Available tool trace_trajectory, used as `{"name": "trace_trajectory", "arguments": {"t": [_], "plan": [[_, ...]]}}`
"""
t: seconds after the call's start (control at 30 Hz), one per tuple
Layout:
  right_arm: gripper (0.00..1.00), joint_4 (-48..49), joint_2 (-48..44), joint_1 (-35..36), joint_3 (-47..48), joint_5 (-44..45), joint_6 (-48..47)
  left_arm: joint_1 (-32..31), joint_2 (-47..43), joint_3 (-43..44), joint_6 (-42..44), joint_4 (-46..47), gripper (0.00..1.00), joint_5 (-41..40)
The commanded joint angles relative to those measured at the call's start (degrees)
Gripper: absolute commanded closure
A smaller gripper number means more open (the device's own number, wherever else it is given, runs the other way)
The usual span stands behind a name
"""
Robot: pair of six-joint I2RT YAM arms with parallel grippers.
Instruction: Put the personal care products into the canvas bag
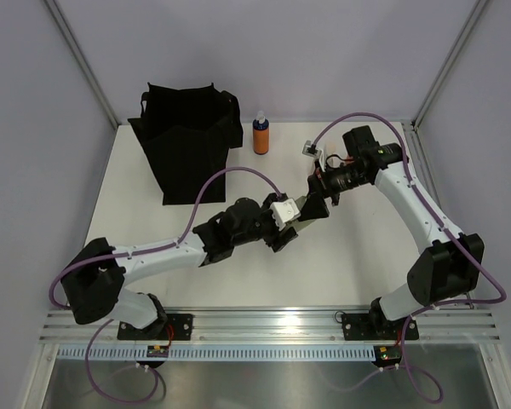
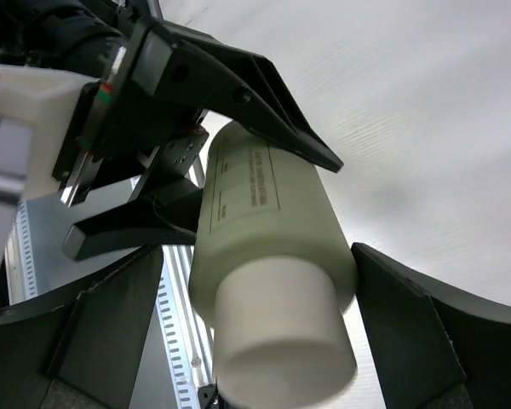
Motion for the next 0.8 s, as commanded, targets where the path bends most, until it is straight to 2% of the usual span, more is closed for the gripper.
{"name": "trace_trajectory", "arguments": {"t": [0.0, 0.13, 0.27, 0.33, 0.37, 0.4, 0.5, 0.53, 0.67, 0.77], "plan": [[0.01, 4.1, -5.3, 0.2, 1.0, 0.4, 5.1, 3.6, -7.3, -1.6, -2.6, 1.8, 1.00, 4.4], [0.01, 9.4, -7.0, -4.5, 4.3, 0.8, 9.8, 8.6, -11.6, -2.7, -5.4, -6.1, 1.00, 6.3], [0.00, 14.3, -7.5, -11.4, 7.8, 0.7, 14.2, 15.7, -15.8, -1.2, -7.5, -15.5, 1.00, 4.1], [0.01, 17.0, -9.8, -12.9, 4.1, -0.8, 16.0, 19.4, -18.1, 4.1, -8.7, -19.1, 1.00, 3.6], [0.01, 18.9, -10.5, -13.3, 2.3, -1.1, 16.0, 23.4, -18.6, 6.5, -9.3, -21.9, 1.00, 2.8], [0.00, 19.7, -12.0, -13.4, 0.5, -1.5, 16.0, 25.6, -18.8, 12.3, -10.0, -23.0, 1.00, 2.6], [0.01, 22.5, -14.2, -13.4, -6.9, -4.1, 15.6, 34.1, -16.7, 22.0, -14.4, -26.1, 1.00, 1.5], [0.01, 23.7, -14.7, -13.5, -10.5, -5.2, 15.6, 36.2, -14.5, 27.9, -15.3, -26.8, 1.00, 1.1], [0.00, 26.8, -17.4, -14.5, -15.7, -6.2, 13.8, 46.4, -7.9, 38.0, -20.3, -25.5, 1.00, 1.7], [0.00, 26.5, -16.7, -15.1, -16.2, -7.6, 13.1, 48.0, -4.0, 42.9, -20.4, -22.0, 1.00, 0.0]]}}
